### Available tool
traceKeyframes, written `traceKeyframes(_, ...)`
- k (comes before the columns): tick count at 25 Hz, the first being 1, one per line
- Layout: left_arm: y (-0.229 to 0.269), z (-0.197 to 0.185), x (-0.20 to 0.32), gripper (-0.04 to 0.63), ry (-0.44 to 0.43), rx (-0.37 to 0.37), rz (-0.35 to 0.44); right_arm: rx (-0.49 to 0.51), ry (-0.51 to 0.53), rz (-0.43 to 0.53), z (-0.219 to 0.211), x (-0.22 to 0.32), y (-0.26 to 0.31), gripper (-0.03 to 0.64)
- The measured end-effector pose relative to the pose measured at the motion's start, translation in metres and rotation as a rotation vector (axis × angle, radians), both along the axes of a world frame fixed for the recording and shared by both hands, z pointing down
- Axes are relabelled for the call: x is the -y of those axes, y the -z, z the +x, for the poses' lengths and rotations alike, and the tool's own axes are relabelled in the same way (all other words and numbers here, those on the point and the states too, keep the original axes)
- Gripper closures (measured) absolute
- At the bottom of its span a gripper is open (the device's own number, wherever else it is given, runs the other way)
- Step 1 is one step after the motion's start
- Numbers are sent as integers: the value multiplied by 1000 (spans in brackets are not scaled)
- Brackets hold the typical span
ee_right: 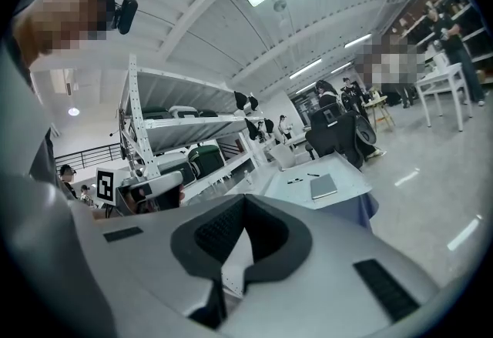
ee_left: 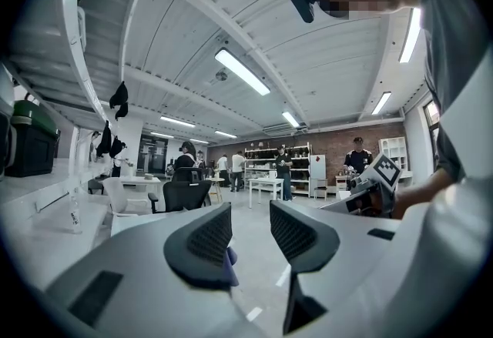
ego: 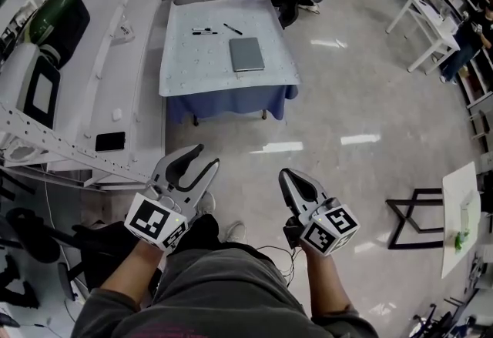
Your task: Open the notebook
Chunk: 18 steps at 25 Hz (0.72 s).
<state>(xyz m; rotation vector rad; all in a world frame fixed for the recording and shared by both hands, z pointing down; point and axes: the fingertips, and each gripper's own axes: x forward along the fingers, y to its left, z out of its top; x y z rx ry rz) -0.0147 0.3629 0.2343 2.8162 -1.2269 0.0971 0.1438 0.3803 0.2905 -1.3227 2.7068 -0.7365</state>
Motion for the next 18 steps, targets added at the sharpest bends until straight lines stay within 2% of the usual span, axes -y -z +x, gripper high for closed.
traceKeyframes(10,-1,12,24,439,9,-8,12,-2,-1,18,15,25,-1,614)
traceKeyframes(18,-16,10,61,439,9,-17,-16,-11,-13,-11,16,61,-14,614)
